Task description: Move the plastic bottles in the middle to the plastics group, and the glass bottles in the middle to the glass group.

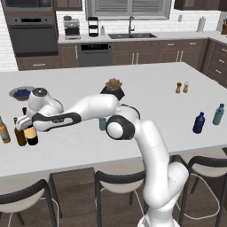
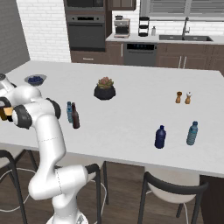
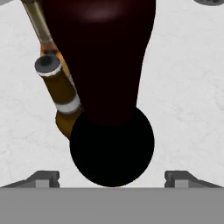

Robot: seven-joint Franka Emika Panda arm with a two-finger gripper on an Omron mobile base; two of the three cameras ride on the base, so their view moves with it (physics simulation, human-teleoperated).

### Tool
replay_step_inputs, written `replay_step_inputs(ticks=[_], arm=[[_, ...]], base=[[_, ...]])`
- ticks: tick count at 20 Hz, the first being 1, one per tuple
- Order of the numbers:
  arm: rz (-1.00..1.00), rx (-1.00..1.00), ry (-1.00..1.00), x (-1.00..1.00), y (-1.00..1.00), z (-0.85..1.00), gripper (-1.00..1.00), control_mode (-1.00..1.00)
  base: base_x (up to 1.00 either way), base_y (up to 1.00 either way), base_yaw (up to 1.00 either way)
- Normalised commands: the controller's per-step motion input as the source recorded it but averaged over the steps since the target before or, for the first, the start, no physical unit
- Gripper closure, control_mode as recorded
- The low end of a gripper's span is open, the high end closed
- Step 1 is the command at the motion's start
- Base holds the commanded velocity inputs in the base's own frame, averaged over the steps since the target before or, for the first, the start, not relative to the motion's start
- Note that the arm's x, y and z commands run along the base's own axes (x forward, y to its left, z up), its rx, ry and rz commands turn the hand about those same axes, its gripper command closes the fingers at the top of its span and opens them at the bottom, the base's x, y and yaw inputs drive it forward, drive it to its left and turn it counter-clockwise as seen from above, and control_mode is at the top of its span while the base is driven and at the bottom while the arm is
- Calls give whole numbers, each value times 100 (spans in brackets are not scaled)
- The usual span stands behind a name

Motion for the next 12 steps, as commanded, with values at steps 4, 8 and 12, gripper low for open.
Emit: replay_step_inputs(ticks=[4, 8, 12], arm=[[0, 0, 0, -2, 0, 30, -100, -100], [0, 0, 0, -45, -41, 35, -100, -100], [-4, 1, -1, -72, -67, 2, -100, -100]], base=[[0, 0, 0], [0, 0, 0], [0, 0, 0]])
